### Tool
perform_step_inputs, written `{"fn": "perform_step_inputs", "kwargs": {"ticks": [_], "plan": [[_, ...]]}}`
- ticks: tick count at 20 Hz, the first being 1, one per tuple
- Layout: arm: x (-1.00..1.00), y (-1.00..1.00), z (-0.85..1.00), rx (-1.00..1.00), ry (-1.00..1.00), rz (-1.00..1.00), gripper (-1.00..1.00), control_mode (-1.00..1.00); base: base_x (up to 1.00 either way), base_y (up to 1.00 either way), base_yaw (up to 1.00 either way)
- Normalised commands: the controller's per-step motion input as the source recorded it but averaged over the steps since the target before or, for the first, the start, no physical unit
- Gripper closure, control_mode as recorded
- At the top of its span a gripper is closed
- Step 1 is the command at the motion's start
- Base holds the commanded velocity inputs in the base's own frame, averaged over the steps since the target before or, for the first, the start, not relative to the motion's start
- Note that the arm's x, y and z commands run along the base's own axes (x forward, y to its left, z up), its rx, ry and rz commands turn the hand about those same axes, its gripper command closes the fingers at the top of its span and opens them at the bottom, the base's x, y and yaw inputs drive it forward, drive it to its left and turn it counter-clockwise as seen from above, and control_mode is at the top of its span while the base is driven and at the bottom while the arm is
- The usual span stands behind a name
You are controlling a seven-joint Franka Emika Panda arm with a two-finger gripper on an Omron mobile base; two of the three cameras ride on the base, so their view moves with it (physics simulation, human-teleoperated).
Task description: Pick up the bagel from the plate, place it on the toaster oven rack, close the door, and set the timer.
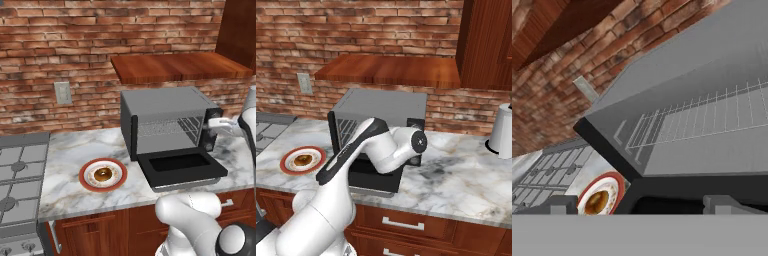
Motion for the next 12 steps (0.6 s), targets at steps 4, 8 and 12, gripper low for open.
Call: {"fn": "perform_step_inputs", "kwargs": {"ticks": [4,8,12], "plan": [[0.04,-0.04,-0.34,0.02,0.0,0.0,-1.0,-1.0,0.0,0.0,0.0],[0.17,0.0,-0.33,0.03,0.0,0.0,-1.0,-1.0,0.0,0.0,0.0],[0.27,0.0,-0.27,0.07,0.0,0.0,-1.0,-1.0,0.0,0.0,0.0]]}}
